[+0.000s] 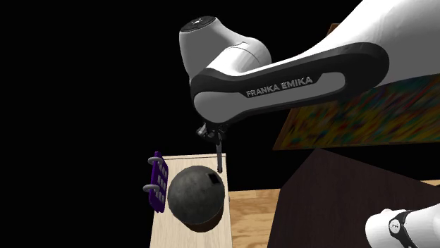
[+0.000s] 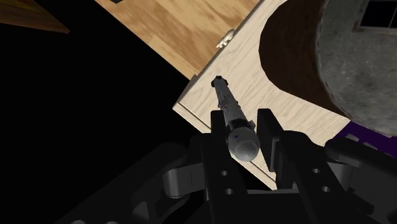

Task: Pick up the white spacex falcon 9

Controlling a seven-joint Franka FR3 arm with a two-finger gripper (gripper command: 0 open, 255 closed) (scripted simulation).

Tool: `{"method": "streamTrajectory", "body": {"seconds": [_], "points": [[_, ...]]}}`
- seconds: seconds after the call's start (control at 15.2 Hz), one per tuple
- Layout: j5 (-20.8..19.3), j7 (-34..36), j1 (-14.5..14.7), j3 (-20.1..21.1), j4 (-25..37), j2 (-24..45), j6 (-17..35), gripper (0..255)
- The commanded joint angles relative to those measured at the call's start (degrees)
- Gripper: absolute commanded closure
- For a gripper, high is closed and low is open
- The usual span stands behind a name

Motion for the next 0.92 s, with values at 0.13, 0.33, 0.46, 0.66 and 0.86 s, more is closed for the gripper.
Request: {"method": "streamTrajectory", "body": {"seconds": [0.13, 0.33, 0.46, 0.66, 0.86], "points": [[-0.2, 0.2, -0.3, -0.4, 1.2, -1.6, -1.9, 255], [-0.3, 0.3, -0.4, -0.3, 2.4, -2.5, -3.9, 255], [-0.4, 0.4, -0.4, -0.3, 3.2, -3.0, -5.3, 255], [-0.4, 0.5, -0.5, -0.3, 4.6, -3.7, -7.3, 255], [-0.5, 0.6, -0.5, -0.3, 5.2, -3.9, -8.1, 255]]}}
